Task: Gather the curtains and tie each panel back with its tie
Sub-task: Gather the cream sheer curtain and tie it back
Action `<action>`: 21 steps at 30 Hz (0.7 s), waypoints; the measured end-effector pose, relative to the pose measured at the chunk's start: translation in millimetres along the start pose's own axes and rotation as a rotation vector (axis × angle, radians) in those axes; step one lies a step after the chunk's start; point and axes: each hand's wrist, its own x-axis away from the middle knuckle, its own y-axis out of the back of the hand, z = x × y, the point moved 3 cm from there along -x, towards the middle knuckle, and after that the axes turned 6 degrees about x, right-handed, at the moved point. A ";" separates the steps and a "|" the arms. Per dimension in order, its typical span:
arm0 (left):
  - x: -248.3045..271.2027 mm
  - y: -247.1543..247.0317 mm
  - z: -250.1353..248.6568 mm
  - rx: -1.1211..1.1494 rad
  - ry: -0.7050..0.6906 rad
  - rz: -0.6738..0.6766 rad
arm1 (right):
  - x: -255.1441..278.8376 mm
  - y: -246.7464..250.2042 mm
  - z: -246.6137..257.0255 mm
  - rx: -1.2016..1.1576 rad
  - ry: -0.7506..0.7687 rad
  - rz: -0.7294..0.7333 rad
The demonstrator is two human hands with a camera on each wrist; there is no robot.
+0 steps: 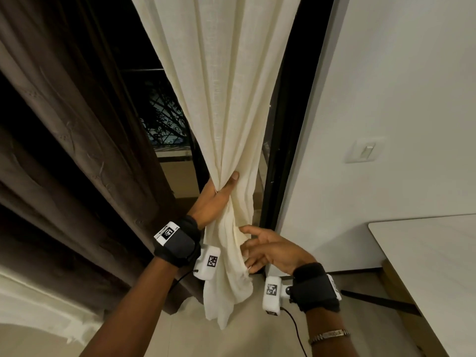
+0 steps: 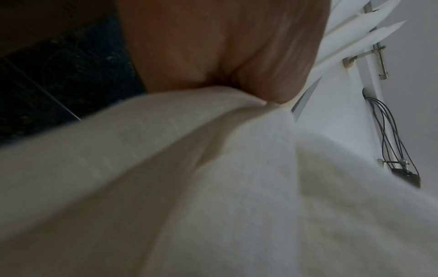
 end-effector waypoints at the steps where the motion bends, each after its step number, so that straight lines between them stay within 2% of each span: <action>1: 0.8 0.7 0.7 -0.004 0.006 0.001 | -2.7 -4.3 1.1 0.058 -0.008 0.022; 2: 1.0 1.8 1.8 -0.004 0.009 -0.003 | -5.5 -7.6 3.4 0.132 -0.010 0.001; 4: 2.3 4.7 2.7 -0.001 0.016 -0.017 | -14.2 -7.8 9.4 0.301 0.042 -0.194; 8: 6.7 10.7 1.7 -0.044 0.022 -0.039 | -16.2 18.3 18.9 0.502 0.297 -0.886; 10: 8.4 13.5 1.5 -0.081 0.032 -0.034 | -6.2 33.4 17.3 0.436 0.384 -1.112; 13: 11.5 12.4 1.5 -0.083 0.054 0.053 | 7.3 46.0 21.1 0.381 0.431 -1.181; 17: 15.8 8.7 4.4 -0.078 0.077 0.131 | 5.0 60.4 29.4 0.320 0.432 -1.129; 19: 16.8 8.6 6.6 -0.039 0.112 0.139 | -6.5 52.4 32.8 0.109 0.402 -1.025; 21: 19.2 5.7 9.2 -0.017 0.159 0.175 | -23.3 33.6 38.5 -0.235 0.327 -0.879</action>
